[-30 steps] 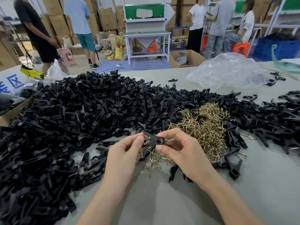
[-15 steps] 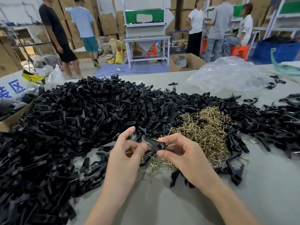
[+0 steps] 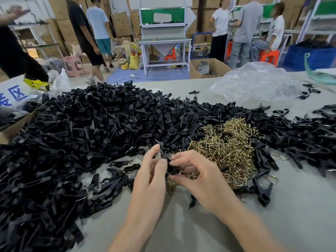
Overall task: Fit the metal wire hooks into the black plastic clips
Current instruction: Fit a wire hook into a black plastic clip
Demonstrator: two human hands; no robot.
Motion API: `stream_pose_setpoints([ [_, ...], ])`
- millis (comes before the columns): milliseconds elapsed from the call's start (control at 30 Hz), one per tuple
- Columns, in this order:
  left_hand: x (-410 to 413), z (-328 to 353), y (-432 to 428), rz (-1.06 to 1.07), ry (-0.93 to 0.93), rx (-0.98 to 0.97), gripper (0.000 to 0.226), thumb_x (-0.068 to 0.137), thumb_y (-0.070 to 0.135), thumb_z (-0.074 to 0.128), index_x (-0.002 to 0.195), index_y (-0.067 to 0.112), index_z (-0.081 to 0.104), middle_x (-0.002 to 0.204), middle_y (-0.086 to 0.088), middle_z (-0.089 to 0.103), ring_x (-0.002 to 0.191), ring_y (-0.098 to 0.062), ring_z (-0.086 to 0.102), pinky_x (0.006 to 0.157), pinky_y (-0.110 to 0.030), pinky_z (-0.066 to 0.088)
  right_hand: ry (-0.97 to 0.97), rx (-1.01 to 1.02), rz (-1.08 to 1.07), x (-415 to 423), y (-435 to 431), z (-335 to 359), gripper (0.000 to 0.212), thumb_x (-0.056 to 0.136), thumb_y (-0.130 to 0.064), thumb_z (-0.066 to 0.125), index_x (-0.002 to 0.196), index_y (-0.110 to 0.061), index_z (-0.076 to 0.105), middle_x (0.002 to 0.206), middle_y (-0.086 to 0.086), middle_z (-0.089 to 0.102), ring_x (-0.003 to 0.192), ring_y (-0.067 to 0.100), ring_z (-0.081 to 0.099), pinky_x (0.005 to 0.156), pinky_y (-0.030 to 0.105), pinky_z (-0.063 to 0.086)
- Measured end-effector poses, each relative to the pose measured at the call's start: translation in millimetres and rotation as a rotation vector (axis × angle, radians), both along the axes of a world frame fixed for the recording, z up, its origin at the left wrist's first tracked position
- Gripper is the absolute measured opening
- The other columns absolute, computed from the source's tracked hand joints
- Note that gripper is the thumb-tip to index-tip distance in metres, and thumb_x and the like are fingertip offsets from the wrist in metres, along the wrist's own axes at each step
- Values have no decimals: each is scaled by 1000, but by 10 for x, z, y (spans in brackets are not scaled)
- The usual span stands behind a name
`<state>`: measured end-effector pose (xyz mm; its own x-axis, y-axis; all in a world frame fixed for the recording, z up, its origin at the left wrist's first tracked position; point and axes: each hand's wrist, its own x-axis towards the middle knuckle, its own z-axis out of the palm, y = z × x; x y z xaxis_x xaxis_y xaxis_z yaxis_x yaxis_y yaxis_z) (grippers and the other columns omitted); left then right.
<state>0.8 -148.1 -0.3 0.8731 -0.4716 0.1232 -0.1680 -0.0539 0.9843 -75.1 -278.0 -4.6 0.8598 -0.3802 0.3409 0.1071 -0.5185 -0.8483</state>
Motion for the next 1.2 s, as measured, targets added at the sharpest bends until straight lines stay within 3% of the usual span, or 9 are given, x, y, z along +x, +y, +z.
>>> stream_pose_setpoints([
  [100,-57,5,-65,1,97,-67,29,100,52,41,124,55,58,119,41,58,112,18,53,98,-25,44,-60,-124,58,22,47,-26,29,81,-10,80,102,-29,71,126,-22,59,123,7,58,98,20,46],
  [267,-125,-32,-164,36,119,-87,33,103,49,37,114,44,67,107,36,66,103,20,58,84,-10,44,-136,-316,68,28,122,-26,15,84,-26,72,96,-21,66,131,-17,59,125,5,52,106,29,42],
  [367,-78,-48,-150,10,198,-98,30,105,41,41,111,44,70,109,24,71,105,8,64,91,-21,46,-137,-378,63,32,121,-14,14,83,-22,74,93,-18,65,120,-10,65,119,9,55,104,32,43],
  [467,-41,-27,-153,-124,370,-144,30,104,25,45,108,34,74,110,2,75,109,-15,69,93,-35,51,-110,-393,71,37,120,-8,14,83,-18,76,92,-16,65,105,-8,66,111,11,56,101,36,44],
  [600,49,16,-102,-260,660,-296,27,97,19,52,102,16,79,100,-10,75,92,-18,74,69,-28,58,-99,-379,81,12,120,7,14,87,-28,73,97,-21,68,106,-9,62,114,8,53,99,34,44],
  [667,100,45,-56,-348,745,-339,29,91,21,58,109,7,76,103,-16,73,94,-23,73,71,-32,59,-89,-375,78,-6,112,15,16,89,-36,71,101,-25,69,106,-10,60,116,10,52,99,31,44],
  [767,119,42,-43,-379,768,-348,30,87,23,62,104,3,77,96,-17,73,87,-25,73,66,-34,60,-57,-395,75,-18,98,20,19,91,-42,67,104,-29,70,105,-10,60,109,12,53,95,31,45],
  [967,32,22,-106,-265,803,-316,33,93,31,59,79,9,79,78,-14,71,69,-22,73,54,-30,58,-29,-483,95,14,127,-2,9,90,-34,68,97,-28,67,101,-9,58,96,10,50,89,28,44],
  [1200,-32,57,-143,-205,854,-278,40,99,40,56,100,7,78,102,-20,74,90,-27,74,62,-33,60,5,-465,109,39,144,-25,18,80,-29,70,85,-30,53,96,-14,49,92,9,47,85,24,42],
])
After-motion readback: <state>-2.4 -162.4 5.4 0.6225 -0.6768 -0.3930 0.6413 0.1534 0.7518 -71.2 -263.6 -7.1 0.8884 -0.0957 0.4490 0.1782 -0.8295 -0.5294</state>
